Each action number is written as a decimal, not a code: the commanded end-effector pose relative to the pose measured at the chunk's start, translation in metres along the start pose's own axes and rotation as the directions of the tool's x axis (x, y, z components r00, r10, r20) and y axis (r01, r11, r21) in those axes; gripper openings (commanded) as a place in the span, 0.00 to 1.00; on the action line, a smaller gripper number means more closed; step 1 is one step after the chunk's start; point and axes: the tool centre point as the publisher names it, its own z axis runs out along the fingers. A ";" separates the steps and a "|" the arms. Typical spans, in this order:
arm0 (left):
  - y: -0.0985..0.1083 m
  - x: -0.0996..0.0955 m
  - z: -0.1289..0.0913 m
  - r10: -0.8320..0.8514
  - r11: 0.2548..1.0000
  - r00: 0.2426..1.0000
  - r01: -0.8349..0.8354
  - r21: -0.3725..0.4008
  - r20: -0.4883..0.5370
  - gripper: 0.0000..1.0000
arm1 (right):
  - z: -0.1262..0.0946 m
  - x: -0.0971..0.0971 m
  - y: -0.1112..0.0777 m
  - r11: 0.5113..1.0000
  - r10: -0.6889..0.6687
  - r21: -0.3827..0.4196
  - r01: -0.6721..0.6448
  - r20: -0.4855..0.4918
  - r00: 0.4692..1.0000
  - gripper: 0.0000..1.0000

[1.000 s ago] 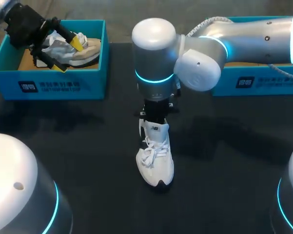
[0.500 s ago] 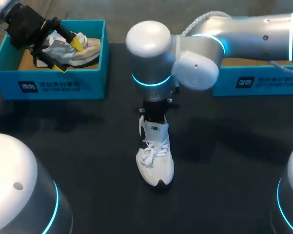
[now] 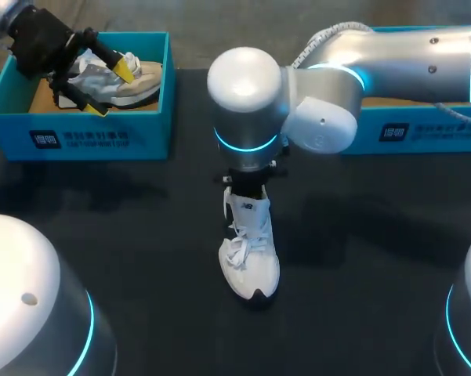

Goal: Take the shoe out of the shoebox, open the shoe tongue, remove and reinsert the insole, then place the shoe into the shoebox

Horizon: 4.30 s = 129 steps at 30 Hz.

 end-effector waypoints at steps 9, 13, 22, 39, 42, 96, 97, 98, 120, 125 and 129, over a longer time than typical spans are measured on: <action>0.000 0.000 0.000 0.001 1.000 1.000 -0.001 0.000 -0.002 1.00 | 0.023 0.001 -0.003 1.000 -0.011 0.026 0.011 -0.007 1.000 0.00; 0.000 0.000 0.000 0.001 1.000 1.000 -0.001 0.000 -0.002 1.00 | 0.011 -0.003 0.002 1.000 -0.002 -0.010 0.002 -0.003 1.000 0.00; 0.000 0.000 0.000 0.001 1.000 1.000 -0.001 0.000 -0.002 1.00 | 0.008 -0.002 0.025 0.998 -0.015 -0.060 0.015 -0.005 1.000 0.00; 0.000 0.000 0.000 0.001 1.000 1.000 -0.001 0.000 -0.002 1.00 | 0.035 0.009 0.028 0.998 -0.038 -0.058 0.037 -0.024 0.999 0.00; 0.000 0.000 0.000 0.001 1.000 1.000 -0.001 0.000 -0.002 1.00 | 0.040 0.009 0.025 0.998 -0.045 -0.043 0.044 -0.016 0.999 0.00; 0.000 0.000 0.000 0.001 1.000 1.000 -0.001 0.000 -0.002 1.00 | -0.044 0.006 -0.039 0.891 -0.054 0.449 0.065 -0.037 0.998 0.40; 0.000 0.000 0.000 0.001 1.000 1.000 -0.001 0.000 -0.002 1.00 | -0.045 0.006 -0.040 0.892 -0.051 0.448 0.062 -0.038 0.998 0.45; 0.000 0.000 0.000 0.001 1.000 1.000 -0.001 0.000 -0.002 1.00 | -0.046 0.005 -0.041 0.891 -0.049 0.450 0.059 -0.034 0.998 0.50; 0.000 0.000 0.000 0.001 1.000 1.000 -0.001 0.000 -0.002 1.00 | -0.041 0.008 -0.042 0.900 -0.037 0.432 0.048 -0.035 0.999 1.00; 0.000 0.000 0.000 0.001 1.000 1.000 -0.001 0.000 -0.002 1.00 | -0.048 0.005 -0.044 0.902 -0.029 0.430 0.037 -0.026 0.999 1.00; 0.000 0.000 0.000 0.001 1.000 1.000 -0.001 0.000 -0.002 1.00 | -0.061 0.002 -0.047 0.906 -0.012 0.422 0.017 -0.013 1.000 1.00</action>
